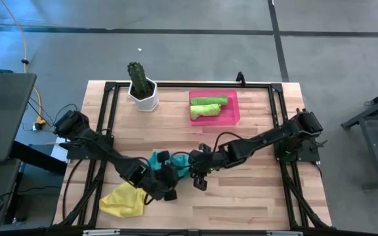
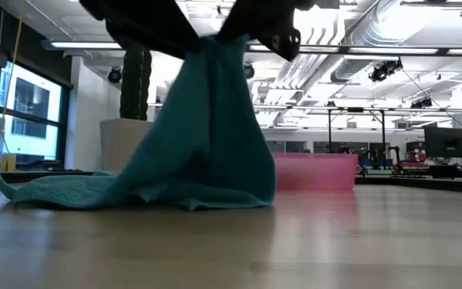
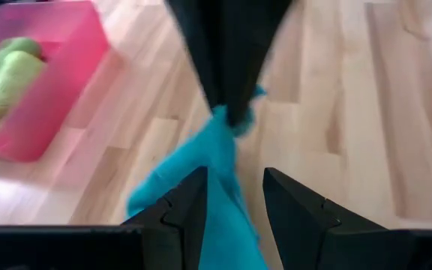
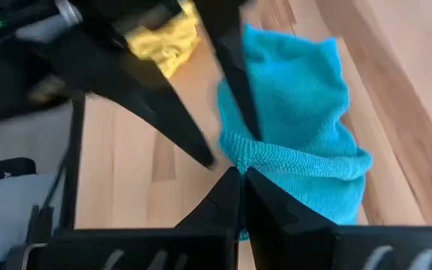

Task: Roll microfiber towels into tight, uniform cylinder then place into a basket
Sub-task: Roll the blue microfiber cloth

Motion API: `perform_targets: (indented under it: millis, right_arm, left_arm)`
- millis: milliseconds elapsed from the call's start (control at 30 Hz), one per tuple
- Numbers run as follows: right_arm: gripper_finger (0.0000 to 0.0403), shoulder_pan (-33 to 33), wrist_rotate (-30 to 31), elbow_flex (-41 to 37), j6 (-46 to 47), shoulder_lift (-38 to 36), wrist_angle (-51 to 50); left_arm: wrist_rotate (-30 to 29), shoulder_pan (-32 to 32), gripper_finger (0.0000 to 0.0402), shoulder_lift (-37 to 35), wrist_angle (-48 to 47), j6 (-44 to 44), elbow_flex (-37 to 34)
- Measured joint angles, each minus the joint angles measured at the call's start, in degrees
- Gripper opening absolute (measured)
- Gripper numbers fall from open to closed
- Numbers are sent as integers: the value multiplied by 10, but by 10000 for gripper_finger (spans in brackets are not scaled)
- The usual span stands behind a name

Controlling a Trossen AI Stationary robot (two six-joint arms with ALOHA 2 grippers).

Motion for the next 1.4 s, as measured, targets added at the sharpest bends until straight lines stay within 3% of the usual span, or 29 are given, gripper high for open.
perform_targets:
  millis: [333,667,967,1200,1400]
  right_arm:
    - [2,0,-11,35,-27,0,-20]
    - [2,12,-11,110,-64,0,-102]
    - [2,29,44,188,-90,0,-182]
    - [2,43,72,219,-93,-1,-200]
    - [2,47,72,220,-92,-1,-201]
  left_arm:
    - [36,20,120,0,-17,-16,0]
    - [54,9,120,0,-161,-94,0]
    - [54,-20,120,0,-263,-169,0]
    - [53,-39,119,0,-276,-218,-24]
    - [43,-43,74,0,-276,-249,-43]
